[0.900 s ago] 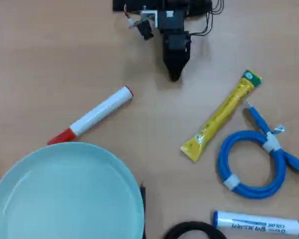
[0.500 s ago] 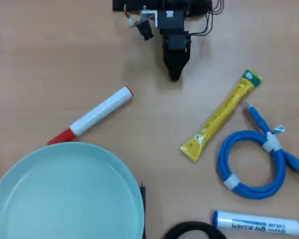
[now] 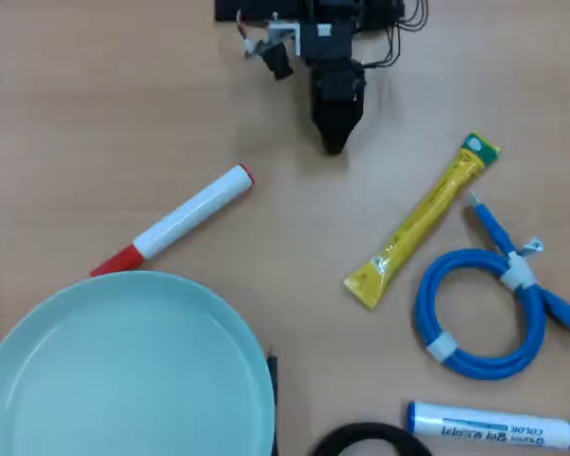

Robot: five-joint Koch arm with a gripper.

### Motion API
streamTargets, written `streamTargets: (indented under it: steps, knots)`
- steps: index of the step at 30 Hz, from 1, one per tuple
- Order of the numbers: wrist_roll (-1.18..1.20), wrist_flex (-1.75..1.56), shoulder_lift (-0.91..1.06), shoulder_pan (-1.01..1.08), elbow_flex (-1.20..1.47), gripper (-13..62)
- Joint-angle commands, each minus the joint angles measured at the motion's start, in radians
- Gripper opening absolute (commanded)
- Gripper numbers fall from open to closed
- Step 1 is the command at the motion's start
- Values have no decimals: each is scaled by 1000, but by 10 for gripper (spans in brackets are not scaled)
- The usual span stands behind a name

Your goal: Pick up the yellow coffee stick, then put it in the green bowl

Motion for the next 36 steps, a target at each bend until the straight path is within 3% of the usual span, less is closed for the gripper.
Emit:
streamTargets:
  steps: [1, 6, 15, 18, 22, 26, 29, 36]
  knots:
    - [-3, 268, 101, -31, -52, -82]
    - [-3, 457, 101, -51, -222, -83]
    - [-18, 877, 29, -212, -773, -82]
    - [-129, 946, -95, -247, -904, -82]
    - [-468, 1015, -147, -284, -1049, -80]
    - [-566, 1109, -187, -296, -1204, -13]
    - [-581, 1223, -331, -301, -1355, 47]
    - [-644, 1454, -595, -302, -1706, 107]
